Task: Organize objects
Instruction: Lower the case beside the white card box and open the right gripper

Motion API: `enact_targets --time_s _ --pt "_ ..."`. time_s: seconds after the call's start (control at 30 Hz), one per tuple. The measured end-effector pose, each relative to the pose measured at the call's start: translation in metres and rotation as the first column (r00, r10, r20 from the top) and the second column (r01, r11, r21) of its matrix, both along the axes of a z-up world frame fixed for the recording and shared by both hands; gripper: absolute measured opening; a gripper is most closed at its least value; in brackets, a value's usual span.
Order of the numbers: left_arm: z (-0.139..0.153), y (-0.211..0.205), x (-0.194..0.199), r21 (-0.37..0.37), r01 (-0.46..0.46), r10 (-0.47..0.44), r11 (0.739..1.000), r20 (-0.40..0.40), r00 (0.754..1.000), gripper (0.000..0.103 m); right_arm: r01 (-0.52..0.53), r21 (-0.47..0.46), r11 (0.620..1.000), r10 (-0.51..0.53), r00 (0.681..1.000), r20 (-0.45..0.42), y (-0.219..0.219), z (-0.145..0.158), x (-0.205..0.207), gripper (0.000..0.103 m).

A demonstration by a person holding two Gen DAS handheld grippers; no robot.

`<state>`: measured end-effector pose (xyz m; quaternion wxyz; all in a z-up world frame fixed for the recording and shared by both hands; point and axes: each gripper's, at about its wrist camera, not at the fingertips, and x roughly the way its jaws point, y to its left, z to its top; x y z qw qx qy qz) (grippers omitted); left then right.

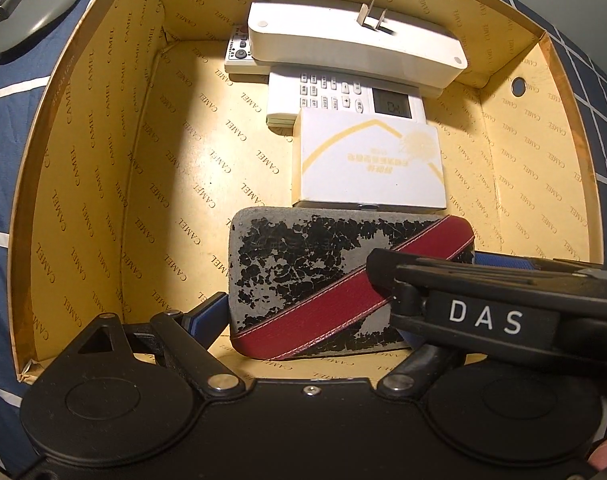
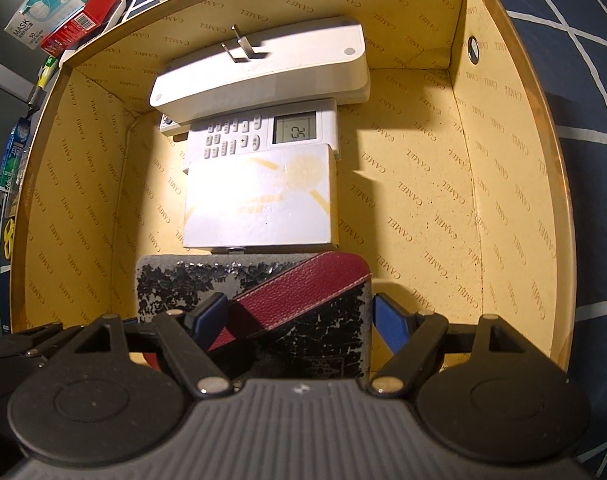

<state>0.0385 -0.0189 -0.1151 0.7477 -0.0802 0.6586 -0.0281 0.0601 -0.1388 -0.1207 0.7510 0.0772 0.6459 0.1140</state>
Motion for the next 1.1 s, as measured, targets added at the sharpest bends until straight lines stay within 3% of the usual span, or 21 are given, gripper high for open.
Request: enact_targets --time_s 0.4,0.8,1.1 --pt "0.02 0.0 -0.003 0.009 0.006 -0.007 1.0 0.047 0.999 0.087 -0.016 0.003 1.0 0.016 0.999 0.048 -0.002 0.022 -0.001 0.079" --pt "0.066 0.009 -0.015 0.047 0.001 -0.008 0.999 0.141 0.99 0.088 -0.006 -0.004 1.0 0.006 0.986 0.164 -0.023 0.08 -0.008 0.082" --pt "0.094 0.02 -0.021 0.073 -0.01 -0.005 0.997 0.207 0.978 0.096 -0.012 -0.031 0.999 0.018 0.978 0.206 -0.039 0.106 -0.017 0.093"
